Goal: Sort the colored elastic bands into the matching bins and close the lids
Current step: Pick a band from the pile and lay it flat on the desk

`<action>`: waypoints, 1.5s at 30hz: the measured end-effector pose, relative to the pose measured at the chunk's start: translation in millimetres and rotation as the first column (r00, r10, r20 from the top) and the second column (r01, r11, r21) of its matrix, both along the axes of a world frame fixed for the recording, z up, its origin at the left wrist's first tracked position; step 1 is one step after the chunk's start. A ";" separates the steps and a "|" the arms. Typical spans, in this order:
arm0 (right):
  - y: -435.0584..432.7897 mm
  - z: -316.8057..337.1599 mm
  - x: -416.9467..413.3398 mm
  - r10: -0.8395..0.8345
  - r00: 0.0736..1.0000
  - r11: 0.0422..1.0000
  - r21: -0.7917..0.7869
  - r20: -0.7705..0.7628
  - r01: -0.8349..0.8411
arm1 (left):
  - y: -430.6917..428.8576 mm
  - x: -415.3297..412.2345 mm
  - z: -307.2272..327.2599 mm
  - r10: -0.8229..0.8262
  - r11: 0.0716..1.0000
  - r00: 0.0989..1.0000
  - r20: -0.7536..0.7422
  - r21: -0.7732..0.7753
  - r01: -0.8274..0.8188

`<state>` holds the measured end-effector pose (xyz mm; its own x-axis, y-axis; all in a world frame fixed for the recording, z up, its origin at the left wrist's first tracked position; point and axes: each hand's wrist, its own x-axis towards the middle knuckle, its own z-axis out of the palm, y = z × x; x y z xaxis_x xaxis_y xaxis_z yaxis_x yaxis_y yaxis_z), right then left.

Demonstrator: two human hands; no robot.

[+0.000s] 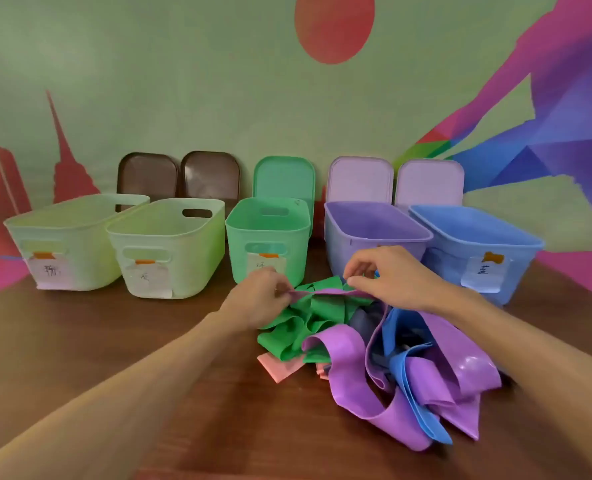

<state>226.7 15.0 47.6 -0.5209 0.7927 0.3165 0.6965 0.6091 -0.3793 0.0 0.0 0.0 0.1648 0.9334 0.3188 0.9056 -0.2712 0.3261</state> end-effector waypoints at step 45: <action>-46.7 64.6 -75.4 -0.177 0.571 0.945 -0.300 -0.802 -0.129 | -146.9 -19.7 58.1 0.240 0.880 0.663 0.709 -0.447 0.160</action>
<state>151.4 -31.7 112.1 -0.1435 0.9283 0.3431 0.0116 0.3483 -0.9373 -19.7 -146.9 58.1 0.0248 0.9916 -0.1270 0.3182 0.1125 0.9413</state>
